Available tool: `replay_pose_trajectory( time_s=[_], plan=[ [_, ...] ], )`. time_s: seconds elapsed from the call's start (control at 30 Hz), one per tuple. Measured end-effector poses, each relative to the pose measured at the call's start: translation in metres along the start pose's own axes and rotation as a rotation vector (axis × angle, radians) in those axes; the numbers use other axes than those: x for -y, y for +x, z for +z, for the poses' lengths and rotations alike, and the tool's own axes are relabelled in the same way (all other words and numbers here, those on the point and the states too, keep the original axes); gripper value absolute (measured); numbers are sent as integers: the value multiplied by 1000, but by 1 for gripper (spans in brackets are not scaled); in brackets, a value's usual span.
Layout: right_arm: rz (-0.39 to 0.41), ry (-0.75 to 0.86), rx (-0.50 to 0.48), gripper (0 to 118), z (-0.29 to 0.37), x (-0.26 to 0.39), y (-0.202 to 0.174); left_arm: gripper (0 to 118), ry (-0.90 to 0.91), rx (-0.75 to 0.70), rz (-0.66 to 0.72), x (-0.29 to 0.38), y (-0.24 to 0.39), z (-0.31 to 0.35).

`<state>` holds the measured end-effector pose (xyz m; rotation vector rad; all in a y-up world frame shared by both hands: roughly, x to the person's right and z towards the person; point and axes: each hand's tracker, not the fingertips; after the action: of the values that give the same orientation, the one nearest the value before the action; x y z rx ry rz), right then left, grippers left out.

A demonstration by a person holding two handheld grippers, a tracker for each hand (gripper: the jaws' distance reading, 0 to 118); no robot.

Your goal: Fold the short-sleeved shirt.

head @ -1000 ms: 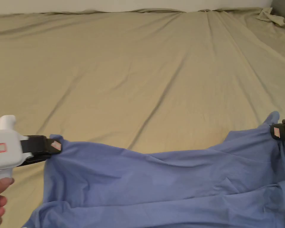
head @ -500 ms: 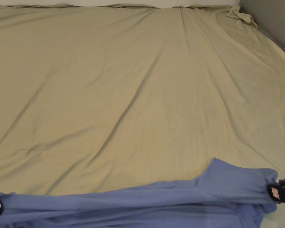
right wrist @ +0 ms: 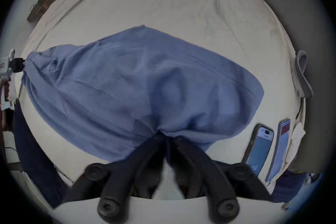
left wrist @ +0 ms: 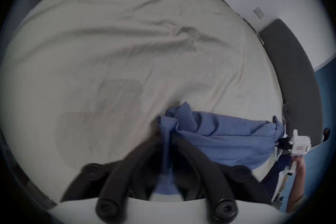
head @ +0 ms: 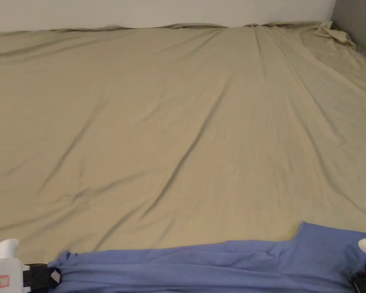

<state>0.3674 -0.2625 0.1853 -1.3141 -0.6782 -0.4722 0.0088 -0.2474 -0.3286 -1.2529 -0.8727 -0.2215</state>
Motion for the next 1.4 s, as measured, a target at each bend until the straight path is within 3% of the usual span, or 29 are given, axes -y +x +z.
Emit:
replay_pose_trajectory(
  time_s=[0.03, 0.07, 0.1, 0.13, 0.27, 0.3, 0.33, 0.37, 0.4, 0.43, 0.47, 0.5, 0.53, 0.57, 0.63, 0.77, 0.8, 0.83, 0.87, 0.93, 0.97, 1.03, 1.1, 1.23, 1.3, 1.37, 1.4],
  plan=[
    [-14, 12, -18, 35, 17, 5, 0, 29, 27, -28, -7, 0, 6, 11],
    [-55, 71, -59, 79, 33, 6, 3, 80, 69, -53, -9, -2, 1, 18],
    [-85, 140, -56, 118, 49, 6, 3, 118, 123, -33, 3, 0, 4, 31],
    [-108, 311, -36, 117, 74, 8, 8, 118, 233, 9, 20, 5, 7, 48],
    [-239, 493, -232, 118, 118, 5, 11, 118, 330, 107, 77, 12, 17, 70],
    [-250, 506, -287, 118, 124, 1, -4, 118, 314, 90, 62, 17, 22, 65],
    [-266, 514, -315, 116, 125, 0, -11, 118, 297, 70, 43, 21, 29, 67],
    [-276, 518, -346, 102, 124, 0, -18, 118, 258, 47, 9, 30, 35, 58],
    [-264, 503, -329, 36, 118, -3, -27, 118, 217, 70, -37, 41, 40, 50],
    [-250, 504, -318, 2, 111, -7, -35, 118, 184, 73, -52, 49, 45, 44],
    [-213, 508, -266, 2, 101, -7, -50, 117, 149, 70, -51, 57, 54, 47],
    [-191, 497, -238, 2, 96, -8, -60, 88, 113, 100, -25, 66, 60, 44],
    [-161, 468, -235, 2, 90, -10, -69, 27, 107, 128, -4, 73, 63, 43],
    [-153, 478, -252, 2, 87, -3, -74, 0, 140, 178, 8, 82, 63, 42],
    [-138, 472, -263, 2, 81, 1, -83, 0, 131, 81, -3, 80, 59, 46],
    [-116, 452, -298, 2, 82, 8, -87, 0, 143, 80, 3, 69, 43, 50],
    [-114, 451, -305, 2, 83, 10, -85, 26, 156, 101, 33, 63, 33, 52],
    [-110, 442, -308, 2, 85, 6, -87, 79, 168, 115, 53, 57, 23, 53],
    [-113, 443, -321, 2, 86, 7, -84, 118, 182, 128, 76, 51, 14, 48],
    [-129, 434, -362, 2, 84, 9, -76, 118, 77, 214, 113, 37, -10, 34],
    [-140, 435, -392, 2, 82, 9, -72, 118, 116, 266, 164, 39, -22, 30],
    [-167, 432, -462, 2, 82, 13, -64, 118, 63, 256, 224, 36, -28, 4],
    [-189, 433, -527, 2, 82, 15, -59, 118, 57, 191, 173, 40, -24, -18],
    [-214, 427, -524, 2, 83, 16, -57, 118, 73, 127, 1, 28, 8, -26],
    [-214, 417, -511, 2, 82, 14, -57, 105, 71, 116, 5, 35, 34, -26],
    [-205, 409, -504, 2, 83, 10, -62, 82, 65, -52, -115, 39, 47, -29],
    [-200, 405, -504, 2, 84, 8, -63, 71, 74, -39, -121, 42, 50, -27]
  ],
)
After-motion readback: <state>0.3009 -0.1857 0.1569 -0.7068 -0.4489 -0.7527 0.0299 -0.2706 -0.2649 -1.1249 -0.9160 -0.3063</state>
